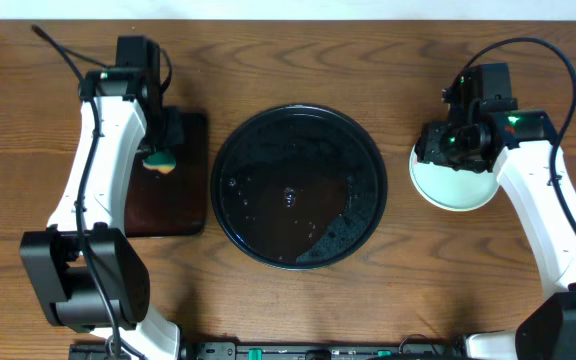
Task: Clean dirty plates on tray and stack at the side
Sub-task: 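Move the sponge with the left gripper over the small black tray, then release the sponge into the black tray and withdraw the right gripper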
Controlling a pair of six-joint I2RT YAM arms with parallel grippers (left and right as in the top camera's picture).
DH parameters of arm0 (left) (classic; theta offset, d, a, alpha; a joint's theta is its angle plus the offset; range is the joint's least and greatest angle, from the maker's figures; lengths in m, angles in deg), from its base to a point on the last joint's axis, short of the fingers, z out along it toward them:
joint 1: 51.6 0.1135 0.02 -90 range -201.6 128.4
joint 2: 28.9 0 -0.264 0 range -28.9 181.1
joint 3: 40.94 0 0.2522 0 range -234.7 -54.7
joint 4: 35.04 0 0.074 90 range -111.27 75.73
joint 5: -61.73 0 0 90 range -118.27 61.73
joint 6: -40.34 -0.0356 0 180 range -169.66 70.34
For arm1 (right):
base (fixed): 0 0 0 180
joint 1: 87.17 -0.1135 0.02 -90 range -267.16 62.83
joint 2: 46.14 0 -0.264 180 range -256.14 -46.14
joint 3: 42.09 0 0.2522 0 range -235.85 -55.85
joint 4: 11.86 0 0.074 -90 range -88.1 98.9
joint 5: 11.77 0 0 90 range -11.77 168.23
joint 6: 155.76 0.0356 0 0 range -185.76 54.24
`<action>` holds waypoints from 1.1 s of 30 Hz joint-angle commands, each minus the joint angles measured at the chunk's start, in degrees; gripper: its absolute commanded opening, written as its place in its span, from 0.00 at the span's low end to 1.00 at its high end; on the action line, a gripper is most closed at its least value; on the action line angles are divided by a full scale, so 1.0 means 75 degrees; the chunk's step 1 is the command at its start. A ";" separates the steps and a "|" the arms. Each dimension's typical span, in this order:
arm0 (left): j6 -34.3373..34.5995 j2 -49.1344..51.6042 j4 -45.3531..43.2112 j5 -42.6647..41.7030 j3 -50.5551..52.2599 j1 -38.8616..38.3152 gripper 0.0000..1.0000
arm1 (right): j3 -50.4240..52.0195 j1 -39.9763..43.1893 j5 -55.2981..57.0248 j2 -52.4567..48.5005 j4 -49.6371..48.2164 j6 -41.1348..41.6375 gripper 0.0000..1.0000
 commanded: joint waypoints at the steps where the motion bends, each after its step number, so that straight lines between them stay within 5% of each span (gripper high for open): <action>1: -0.0070 0.0096 -0.0370 0.0082 0.0647 0.0178 0.07 | -0.0093 -0.0157 0.0137 0.0015 0.0009 -0.0070 0.52; 10: -0.0070 0.0102 -0.1003 0.0085 0.1346 0.0227 0.17 | -0.0090 -0.0420 0.0125 -0.0064 -0.0029 -0.0070 0.53; 19: -0.0070 0.0102 -0.1014 0.0082 0.1358 0.0227 0.75 | -0.0090 -0.0845 0.0108 -0.0402 -0.0032 -0.0099 0.54; 33: -0.0067 0.0102 -0.1008 0.0082 0.1358 0.0224 0.77 | -0.0093 -0.0842 0.0105 -0.0396 0.0195 -0.0154 0.56</action>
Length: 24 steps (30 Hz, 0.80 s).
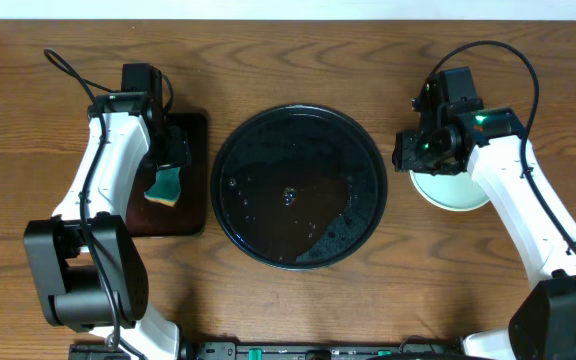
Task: Clean dirty plates on tray and stack at the side
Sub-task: 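Release the sponge into the black tray and withdraw the right gripper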
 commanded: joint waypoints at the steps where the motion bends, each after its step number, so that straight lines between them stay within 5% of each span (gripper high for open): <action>1: -0.0020 0.0058 0.0000 0.0064 0.0020 0.0032 0.77 | -0.0093 -0.0038 0.0015 -0.0020 0.0052 -0.0149 0.56; 8: -0.0020 0.0058 0.0000 0.0064 0.0020 0.0032 0.77 | -0.0114 -0.0035 0.0017 0.0163 0.0207 -0.0149 0.58; 13: -0.0020 0.0058 0.0000 0.0064 0.0020 0.0032 0.77 | -0.0772 -0.0020 0.0029 0.1011 0.1119 -0.0431 0.99; 24: -0.0020 0.0058 -0.0003 0.0064 0.0020 0.0032 0.78 | -0.2098 -0.0026 -0.0463 0.3587 0.2652 -0.0259 0.99</action>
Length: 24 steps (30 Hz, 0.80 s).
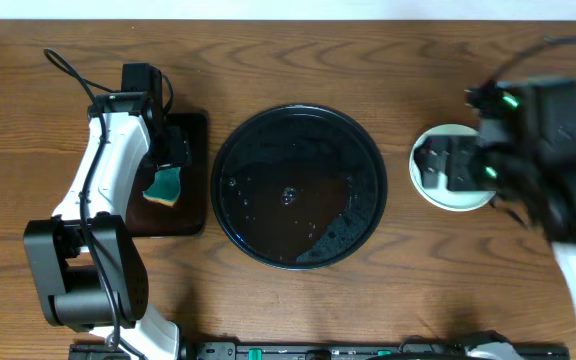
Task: Clean dirty plates on tray and stack at the side
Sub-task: 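Release the sponge into the black tray and withdraw the right gripper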
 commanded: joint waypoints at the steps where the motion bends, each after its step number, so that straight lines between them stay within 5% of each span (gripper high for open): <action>1: -0.0020 0.0058 0.0006 0.0064 0.0020 0.0032 0.78 | -0.0067 -0.0023 -0.0291 0.0845 0.0131 0.0082 0.99; 15: -0.0020 0.0058 0.0006 0.0064 0.0020 0.0032 0.78 | 0.0085 -0.0003 0.2180 0.3008 0.0070 -0.0198 0.99; 24: -0.0020 0.0058 0.0006 0.0064 0.0020 0.0032 0.78 | 0.2958 0.0641 0.1891 0.5106 -0.2387 -0.0868 0.99</action>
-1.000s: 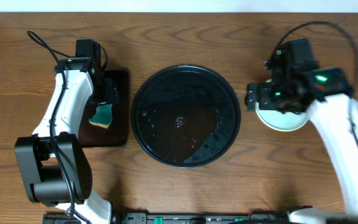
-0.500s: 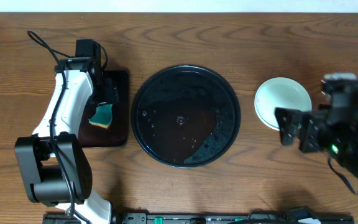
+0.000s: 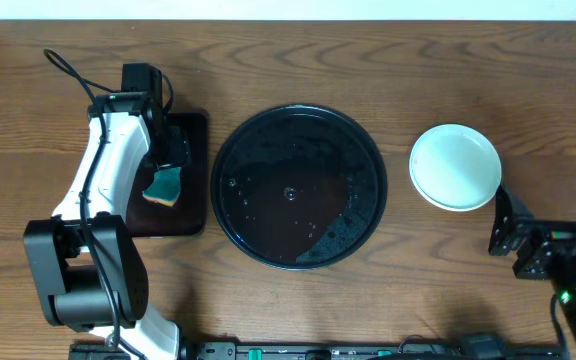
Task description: Clean dirty plates on tray and stack at the side
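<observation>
A stack of white plates (image 3: 455, 167) sits on the table to the right of the round black tray (image 3: 298, 185), which holds no plate, only wet streaks. A green and yellow sponge (image 3: 165, 185) lies on the dark brown mat (image 3: 190, 180) at the left. My left gripper (image 3: 171, 160) hovers just behind the sponge, its jaws apparently open and the sponge outside them. My right gripper (image 3: 514, 243) is near the front right of the table, well clear of the plates, open and empty.
The left arm's white links (image 3: 98, 190) run along the mat's left side down to its base at the front. A black cable (image 3: 68, 70) loops at the back left. Bare wood lies between tray and plates.
The right arm has left the white plates and now sits low at the front right, so the whole stack shows. Left arm, sponge and tray are unchanged.
At first my left gripper held the sponge above the mat and my right gripper was over the white plates. Then the sponge lay on the mat under the left gripper. The right gripper stayed at the plates, then rose blurred, and is now withdrawn.
</observation>
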Controlling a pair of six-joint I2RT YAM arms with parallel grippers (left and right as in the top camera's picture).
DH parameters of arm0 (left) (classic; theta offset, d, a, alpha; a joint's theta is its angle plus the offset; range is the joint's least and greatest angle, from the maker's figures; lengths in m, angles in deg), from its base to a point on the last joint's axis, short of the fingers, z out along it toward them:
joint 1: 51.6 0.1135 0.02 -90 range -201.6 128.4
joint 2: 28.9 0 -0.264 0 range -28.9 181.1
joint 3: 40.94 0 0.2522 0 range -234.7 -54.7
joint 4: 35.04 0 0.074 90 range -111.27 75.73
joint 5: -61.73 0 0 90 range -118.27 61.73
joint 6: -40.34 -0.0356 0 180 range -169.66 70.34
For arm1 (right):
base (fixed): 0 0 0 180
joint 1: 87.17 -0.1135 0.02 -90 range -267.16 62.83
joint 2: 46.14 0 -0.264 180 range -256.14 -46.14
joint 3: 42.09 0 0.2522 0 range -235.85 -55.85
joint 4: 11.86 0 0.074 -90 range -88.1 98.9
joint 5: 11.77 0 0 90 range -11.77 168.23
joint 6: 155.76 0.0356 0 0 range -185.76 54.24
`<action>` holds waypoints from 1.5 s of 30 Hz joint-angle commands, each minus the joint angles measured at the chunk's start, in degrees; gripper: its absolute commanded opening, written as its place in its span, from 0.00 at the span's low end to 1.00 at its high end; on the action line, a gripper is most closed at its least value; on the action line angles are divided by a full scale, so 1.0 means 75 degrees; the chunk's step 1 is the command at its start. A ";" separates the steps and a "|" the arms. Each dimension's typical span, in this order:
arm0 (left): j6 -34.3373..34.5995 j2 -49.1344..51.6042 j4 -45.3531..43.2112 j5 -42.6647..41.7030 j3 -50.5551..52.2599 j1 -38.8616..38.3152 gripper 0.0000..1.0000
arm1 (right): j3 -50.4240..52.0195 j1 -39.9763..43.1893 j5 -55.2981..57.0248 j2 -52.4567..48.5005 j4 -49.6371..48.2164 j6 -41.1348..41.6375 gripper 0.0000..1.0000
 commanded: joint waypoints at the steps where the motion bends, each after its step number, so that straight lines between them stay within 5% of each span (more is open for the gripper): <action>1: -0.0020 0.0058 0.0015 0.0067 0.0020 0.0032 0.78 | 0.1486 0.0353 -0.0204 0.0973 -0.0968 -0.0682 0.99; 12: -0.0020 0.0058 0.0015 0.0067 0.0020 0.0032 0.78 | 0.6347 0.0854 -0.1148 0.3692 -0.4916 -0.1227 0.99; 21: -0.0020 0.0058 0.0015 0.0067 0.0020 0.0032 0.78 | 0.8807 0.0854 -0.1521 0.4931 -0.6991 -0.1212 0.99; 30: -0.0017 0.0058 0.0015 0.0067 0.0020 0.0032 0.78 | 0.9841 0.0851 -0.1518 0.5010 -0.7944 -0.1215 0.99; 45: -0.0017 0.0058 0.0015 0.0067 0.0020 0.0032 0.78 | 1.0130 0.0848 -0.1513 0.5007 -0.7490 -0.1163 0.99</action>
